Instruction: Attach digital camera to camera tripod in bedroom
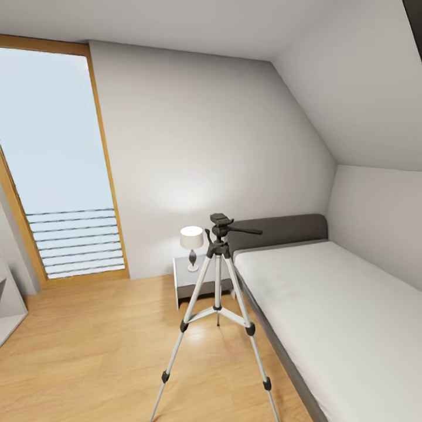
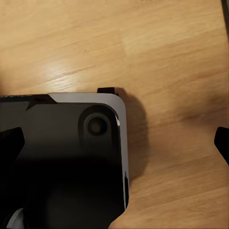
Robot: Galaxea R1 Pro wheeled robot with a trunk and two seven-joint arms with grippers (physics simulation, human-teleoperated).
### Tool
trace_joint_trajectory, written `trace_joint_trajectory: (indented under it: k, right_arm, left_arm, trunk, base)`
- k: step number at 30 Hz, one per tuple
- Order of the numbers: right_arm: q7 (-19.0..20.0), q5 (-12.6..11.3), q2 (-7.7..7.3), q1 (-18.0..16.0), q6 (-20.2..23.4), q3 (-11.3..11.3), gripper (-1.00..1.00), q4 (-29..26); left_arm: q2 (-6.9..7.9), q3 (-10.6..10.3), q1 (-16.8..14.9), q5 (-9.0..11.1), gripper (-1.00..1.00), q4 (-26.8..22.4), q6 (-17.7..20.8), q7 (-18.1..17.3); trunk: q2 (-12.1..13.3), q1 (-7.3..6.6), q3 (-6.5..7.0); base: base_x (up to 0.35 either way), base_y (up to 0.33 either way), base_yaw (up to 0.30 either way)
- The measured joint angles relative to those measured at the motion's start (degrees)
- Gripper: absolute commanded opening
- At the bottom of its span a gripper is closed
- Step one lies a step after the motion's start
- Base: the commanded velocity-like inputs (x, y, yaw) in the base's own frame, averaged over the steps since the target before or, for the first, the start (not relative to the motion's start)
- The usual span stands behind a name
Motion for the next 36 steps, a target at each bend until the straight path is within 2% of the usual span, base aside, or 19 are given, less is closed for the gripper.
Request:
trace_joint_trajectory:
  k: [22,36]
  right_arm:
    - [-0.02,-0.29,0.0,-0.01,-0.07,-0.05,1.0,0.0]
    - [-0.02,-0.35,0.0,0.02,-0.1,-0.17,1.0,0.0]
  left_arm:
    - [0.0,-0.05,-0.01,0.0,-1.0,0.0,-0.06,0.0]
    - [0.0,-0.03,-0.01,0.0,-1.0,0.01,-0.07,0.0]
  trunk:
    - [0.01,0.01,0.0]
    - [0.01,0.01,0.0]
  base:
    - [0.042,0.0,-0.003]
    - [0.0,0.0,-0.126]
